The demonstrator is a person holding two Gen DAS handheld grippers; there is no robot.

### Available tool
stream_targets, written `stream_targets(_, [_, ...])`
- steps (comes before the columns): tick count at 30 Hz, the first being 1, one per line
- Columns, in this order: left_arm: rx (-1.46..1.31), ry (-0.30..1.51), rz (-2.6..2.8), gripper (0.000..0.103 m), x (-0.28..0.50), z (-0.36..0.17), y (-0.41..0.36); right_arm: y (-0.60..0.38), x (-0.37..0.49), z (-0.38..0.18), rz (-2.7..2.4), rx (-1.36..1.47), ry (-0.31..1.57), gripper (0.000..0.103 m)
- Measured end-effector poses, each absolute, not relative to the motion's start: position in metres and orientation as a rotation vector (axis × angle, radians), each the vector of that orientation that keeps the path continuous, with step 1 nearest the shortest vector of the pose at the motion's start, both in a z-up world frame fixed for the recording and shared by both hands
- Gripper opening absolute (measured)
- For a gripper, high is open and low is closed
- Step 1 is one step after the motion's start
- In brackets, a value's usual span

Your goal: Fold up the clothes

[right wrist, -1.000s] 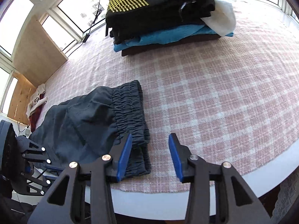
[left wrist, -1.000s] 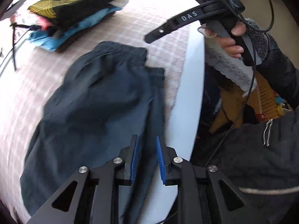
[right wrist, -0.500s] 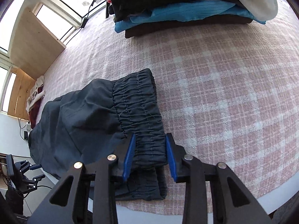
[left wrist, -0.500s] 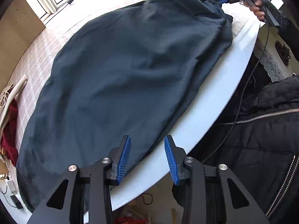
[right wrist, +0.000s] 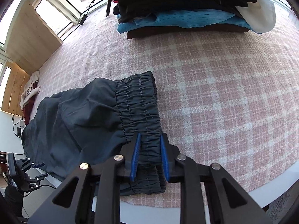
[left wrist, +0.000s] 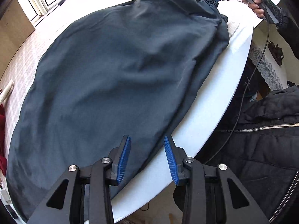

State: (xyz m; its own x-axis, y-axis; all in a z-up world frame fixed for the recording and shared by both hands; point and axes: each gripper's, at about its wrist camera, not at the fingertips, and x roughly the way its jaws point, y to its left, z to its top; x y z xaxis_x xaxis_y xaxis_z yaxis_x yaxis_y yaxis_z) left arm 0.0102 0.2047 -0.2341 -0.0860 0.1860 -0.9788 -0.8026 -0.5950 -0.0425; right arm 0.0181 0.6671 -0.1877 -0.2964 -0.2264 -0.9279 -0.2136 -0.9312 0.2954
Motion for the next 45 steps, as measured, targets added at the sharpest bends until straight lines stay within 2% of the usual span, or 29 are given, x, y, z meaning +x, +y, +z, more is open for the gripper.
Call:
stream_targets(5, [-1.473,0.765,1.753,0.035,0.008,-0.244,0.210,0.667,0.018,-0.188,-2.461,1.860,-0.569,0.021])
stream_targets(7, [-1.470,0.763,1.759,0.018,0.006,-0.242,0.210,0.667,0.018,-0.188,-2.463,1.859,-0.567,0.021])
stream_targets(8, [-1.468,0.762,1.763,0.002,0.004,-0.241,0.210,0.667,0.018,-0.187,-2.465,1.856,-0.565,0.021])
stream_targets(11, [-1.433,0.766,1.788,0.001,0.003,-0.234,0.209,0.665,0.018,-0.182,-2.481,1.834,-0.552,0.018])
stream_targets(14, [-1.374,0.786,1.813,0.001,0.005,-0.218,0.208,0.666,0.018,-0.174,-2.492,1.810,-0.538,0.009])
stream_targets(19, [-1.343,0.802,1.839,0.001,0.004,-0.201,0.203,0.665,0.022,-0.158,-2.483,1.758,-0.573,0.007])
stream_targets(22, [-1.317,0.820,1.863,0.001,0.007,-0.194,0.198,0.664,0.033,-0.150,-2.466,1.726,-0.670,0.006])
stream_targets(24, [-1.342,0.809,1.853,0.001,0.010,-0.199,0.198,0.661,0.045,-0.144,-2.449,1.700,-0.704,0.006])
stream_targets(31, [-1.451,0.805,1.776,0.002,0.011,-0.237,0.217,0.656,0.054,-0.158,-2.434,1.774,-0.602,0.006])
stream_targets(34, [-1.468,0.798,1.785,0.007,0.003,-0.240,0.219,0.654,0.057,-0.163,-2.426,1.805,-0.558,0.012])
stream_targets(37, [-1.469,0.810,1.778,0.007,0.001,-0.234,0.221,0.651,0.061,-0.169,-2.418,1.836,-0.514,0.021])
stream_targets(38, [-1.468,0.811,1.773,0.007,0.002,-0.231,0.222,0.651,0.062,-0.171,-2.414,1.846,-0.499,0.029])
stream_targets(39, [-1.469,0.799,1.772,0.007,0.002,-0.226,0.222,0.653,0.057,-0.165,-2.444,1.810,-0.477,0.040])
stream_targets(42, [-1.459,0.759,1.786,0.007,0.000,-0.208,0.226,0.659,0.040,-0.147,-2.530,1.700,-0.410,0.058])
stream_targets(45, [-1.438,0.740,1.811,0.007,-0.009,-0.191,0.233,0.660,0.013,-0.163,-2.492,1.694,-0.396,0.061])
